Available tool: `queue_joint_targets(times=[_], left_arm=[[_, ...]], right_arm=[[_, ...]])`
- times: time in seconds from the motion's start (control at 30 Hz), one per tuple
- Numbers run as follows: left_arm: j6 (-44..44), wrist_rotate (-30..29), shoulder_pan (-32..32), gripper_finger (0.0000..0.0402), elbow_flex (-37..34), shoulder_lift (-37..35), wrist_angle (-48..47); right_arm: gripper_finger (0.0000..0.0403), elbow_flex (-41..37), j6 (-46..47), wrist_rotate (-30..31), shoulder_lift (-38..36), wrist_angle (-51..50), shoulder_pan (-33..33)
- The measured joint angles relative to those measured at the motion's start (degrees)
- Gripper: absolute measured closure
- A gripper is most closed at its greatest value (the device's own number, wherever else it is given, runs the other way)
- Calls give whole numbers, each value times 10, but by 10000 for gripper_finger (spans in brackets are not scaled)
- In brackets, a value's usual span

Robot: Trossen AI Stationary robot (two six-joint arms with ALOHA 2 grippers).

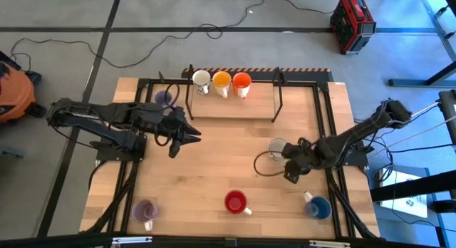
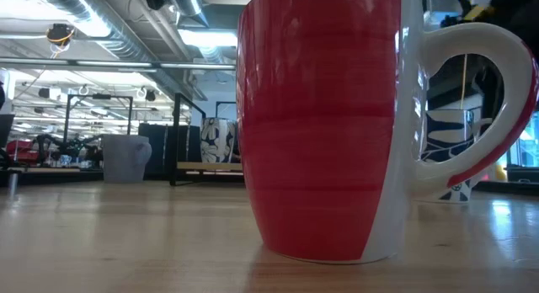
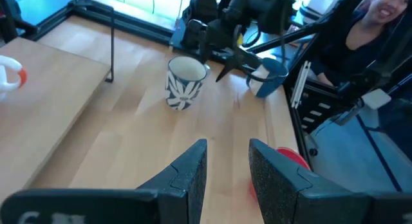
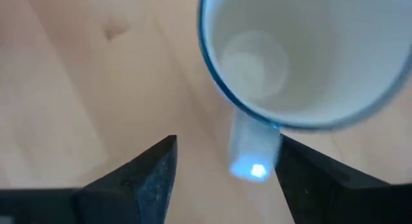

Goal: Place coffee mugs
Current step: Put the blue patterned mug on the shelf

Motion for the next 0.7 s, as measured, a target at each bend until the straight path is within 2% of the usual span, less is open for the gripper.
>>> queue_joint_targets(times=[0.2,0.3,0.5,0.7], left_arm=[[-16,0,0,292,0,0,0],[-20,-4,0,292,0,1,1],[-33,-17,0,292,0,1,5],[-48,-43,0,292,0,1,6]], right_arm=[[163,-47,79,89,-1,19,70],[167,-68,101,134,-9,64,102],[202,-108,149,220,-11,114,142],[242,-125,177,259,-11,126,147]])
